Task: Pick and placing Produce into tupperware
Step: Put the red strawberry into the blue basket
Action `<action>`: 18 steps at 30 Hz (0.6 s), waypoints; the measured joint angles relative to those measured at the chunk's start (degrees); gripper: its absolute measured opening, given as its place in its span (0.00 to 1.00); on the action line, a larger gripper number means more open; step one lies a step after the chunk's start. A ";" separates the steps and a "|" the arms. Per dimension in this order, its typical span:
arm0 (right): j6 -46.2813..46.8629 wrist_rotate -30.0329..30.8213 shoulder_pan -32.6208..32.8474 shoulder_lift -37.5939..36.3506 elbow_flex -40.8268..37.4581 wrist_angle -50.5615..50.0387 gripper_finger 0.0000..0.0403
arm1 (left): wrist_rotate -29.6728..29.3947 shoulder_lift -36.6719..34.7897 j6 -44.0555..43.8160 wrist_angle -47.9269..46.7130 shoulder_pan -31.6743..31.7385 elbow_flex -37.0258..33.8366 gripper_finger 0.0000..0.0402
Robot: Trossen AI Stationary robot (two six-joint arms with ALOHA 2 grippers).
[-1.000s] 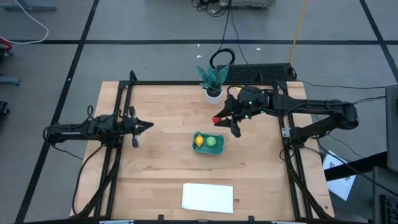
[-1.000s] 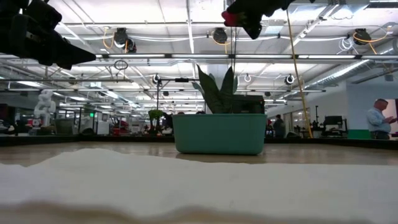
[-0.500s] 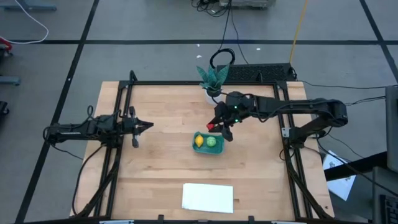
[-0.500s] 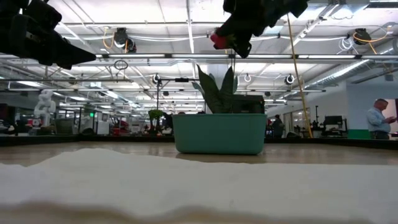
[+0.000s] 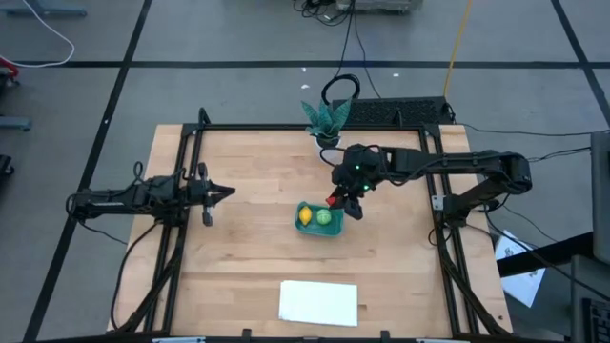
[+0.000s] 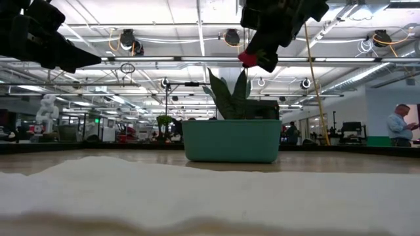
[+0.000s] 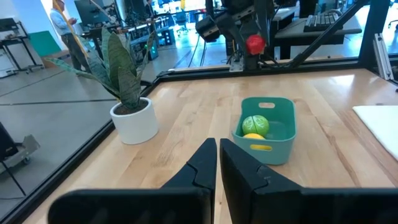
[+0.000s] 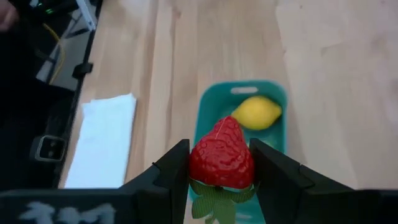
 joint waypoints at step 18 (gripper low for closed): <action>-3.66 -6.08 -4.94 7.51 0.02 -0.87 0.33 | 0.02 -0.02 0.00 -0.04 0.00 0.00 0.06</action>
